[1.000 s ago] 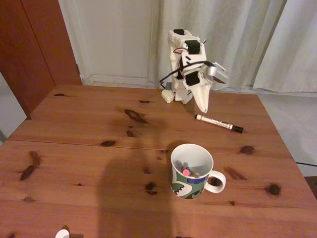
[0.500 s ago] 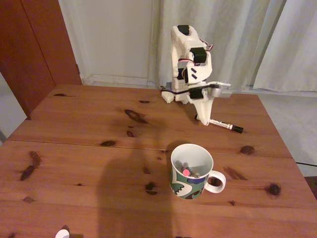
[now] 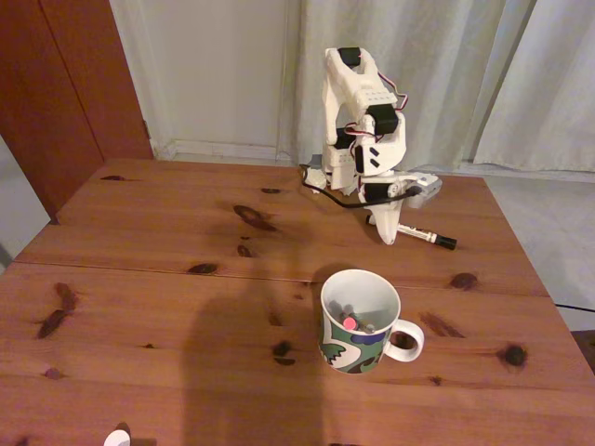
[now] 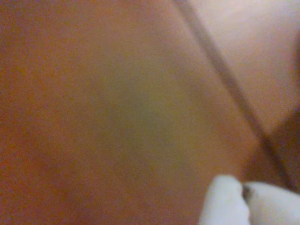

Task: Clean up the desk and place the pens and markers into the cup

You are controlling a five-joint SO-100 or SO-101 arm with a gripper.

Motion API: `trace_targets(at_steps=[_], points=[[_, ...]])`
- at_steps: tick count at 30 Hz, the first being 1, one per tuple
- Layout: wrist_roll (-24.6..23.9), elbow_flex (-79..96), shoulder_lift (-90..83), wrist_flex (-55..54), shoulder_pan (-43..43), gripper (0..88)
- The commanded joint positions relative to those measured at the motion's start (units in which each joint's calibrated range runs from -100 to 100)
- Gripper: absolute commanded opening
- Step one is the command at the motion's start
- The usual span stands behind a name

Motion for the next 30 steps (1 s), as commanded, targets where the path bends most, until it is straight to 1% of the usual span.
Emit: trace_targets(at_steps=[1,7,12,24,30], points=[[-0.25,-2.78,-0.16,4.34,-1.26,0.8],[-0.25,-2.51,-0.33,6.49,-1.58,0.8],[0.16,-3.32,-0.41,12.26,-2.87,0.8],[0.22,-3.23,-0.33,13.03,-2.79,0.8],[0.06,-0.62,-0.58,13.2,-5.04,0.8]])
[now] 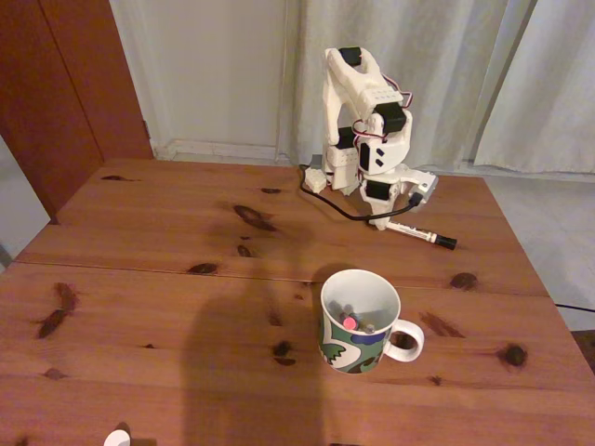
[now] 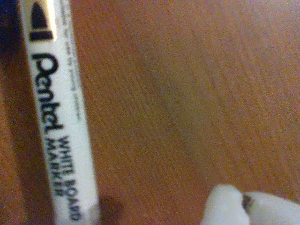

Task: Clean up the desk and place the pens and markers into the cup

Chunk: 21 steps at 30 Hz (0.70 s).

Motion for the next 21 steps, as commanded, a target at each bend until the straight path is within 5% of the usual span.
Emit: trace_targets(at_steps=[1,21], points=[[0.11,0.35,-0.91,0.51,-2.02,0.8],[-2.09,6.84,-6.95,0.0,-8.85,1.2]])
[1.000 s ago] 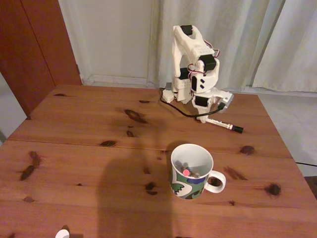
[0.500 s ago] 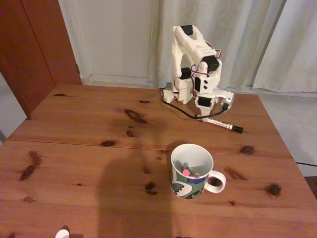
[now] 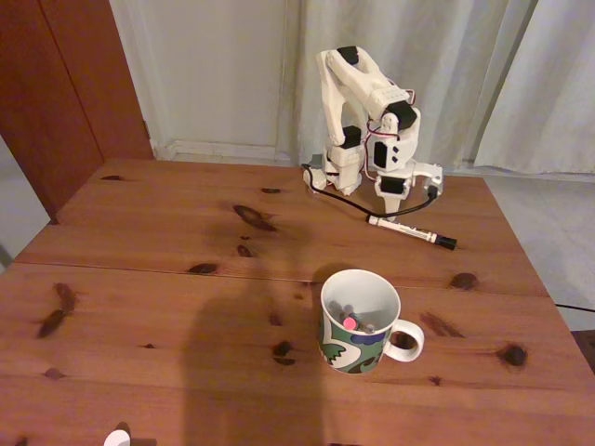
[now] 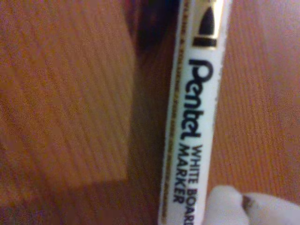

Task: Clean up the desk and place the pens and markers into the cup

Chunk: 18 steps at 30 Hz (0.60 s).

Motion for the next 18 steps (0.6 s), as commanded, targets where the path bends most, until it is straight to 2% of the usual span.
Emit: trace_targets(at_steps=[1,9,18], points=[[-0.28,-0.13,-1.87,-0.09,0.32,1.3],[-0.28,-0.4,-1.79,-0.17,0.56,10.5],[-0.28,-0.04,-1.95,0.26,0.64,16.0]])
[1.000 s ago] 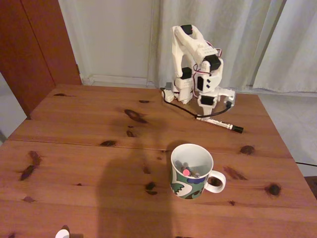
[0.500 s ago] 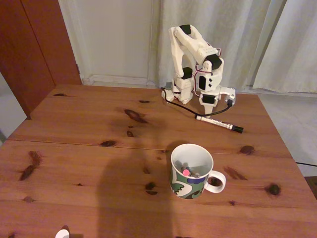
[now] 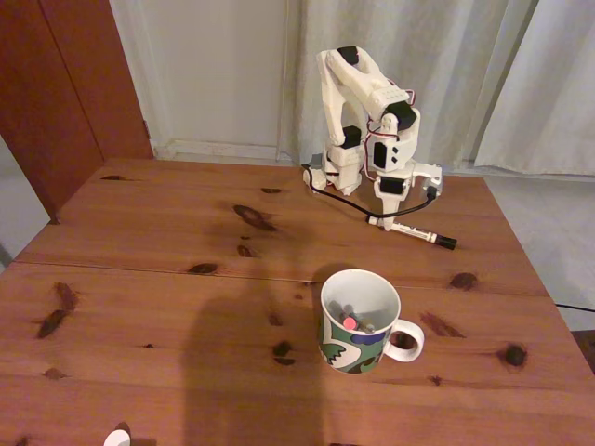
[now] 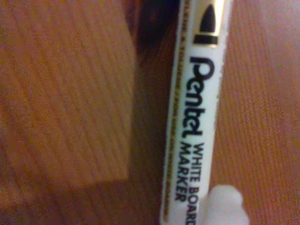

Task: Clean up the desk and place the pens and markers into the cup

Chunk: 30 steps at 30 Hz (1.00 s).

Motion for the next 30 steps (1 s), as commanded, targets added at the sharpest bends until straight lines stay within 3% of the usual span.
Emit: trace_targets(at_steps=[1,30], points=[[-0.19,0.15,-2.03,0.26,0.64,16.0],[-0.19,3.31,-3.94,0.43,-2.5,15.2]])
